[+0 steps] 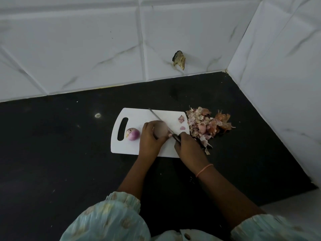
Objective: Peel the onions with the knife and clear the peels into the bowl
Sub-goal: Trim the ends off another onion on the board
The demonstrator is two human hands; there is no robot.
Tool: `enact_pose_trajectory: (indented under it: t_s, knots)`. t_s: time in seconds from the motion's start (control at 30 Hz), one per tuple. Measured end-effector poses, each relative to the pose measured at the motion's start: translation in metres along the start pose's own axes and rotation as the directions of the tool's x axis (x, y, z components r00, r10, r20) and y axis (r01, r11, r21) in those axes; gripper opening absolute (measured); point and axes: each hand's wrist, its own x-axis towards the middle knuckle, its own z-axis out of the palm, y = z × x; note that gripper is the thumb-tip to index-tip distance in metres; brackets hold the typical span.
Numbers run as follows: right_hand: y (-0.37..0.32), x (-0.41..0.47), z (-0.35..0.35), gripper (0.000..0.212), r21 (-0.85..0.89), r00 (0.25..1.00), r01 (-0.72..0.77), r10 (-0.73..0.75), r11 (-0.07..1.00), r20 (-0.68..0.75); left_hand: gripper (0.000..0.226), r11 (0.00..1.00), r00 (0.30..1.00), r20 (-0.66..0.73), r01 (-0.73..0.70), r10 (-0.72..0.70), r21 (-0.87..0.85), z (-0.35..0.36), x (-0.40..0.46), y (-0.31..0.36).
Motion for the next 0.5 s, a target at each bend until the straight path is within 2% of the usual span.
enact_pose_trajectory:
  t_s: [0.1,0.2,0.5]
  knots:
    - [0.003,-0.005,-0.007,0.023,0.178,0.991,-0.111,0.123,0.978,-0.060,0.058,0.999,1.000,0.025,-0.013,0.012,0.045,0.003,-0.007,-0.004]
    - [0.005,-0.015,-0.009,0.022,0.359,0.981,-0.137,0.176,0.923,-0.079,0.055,0.996,0.998,0.061,-0.040,0.035,0.076,0.002,-0.008,-0.008]
    - [0.002,-0.027,0.003,0.018,0.289,0.990,-0.089,0.115,0.953,-0.076,0.048,0.992,0.992,0.119,-0.052,0.039,0.113,-0.003,-0.004,-0.016]
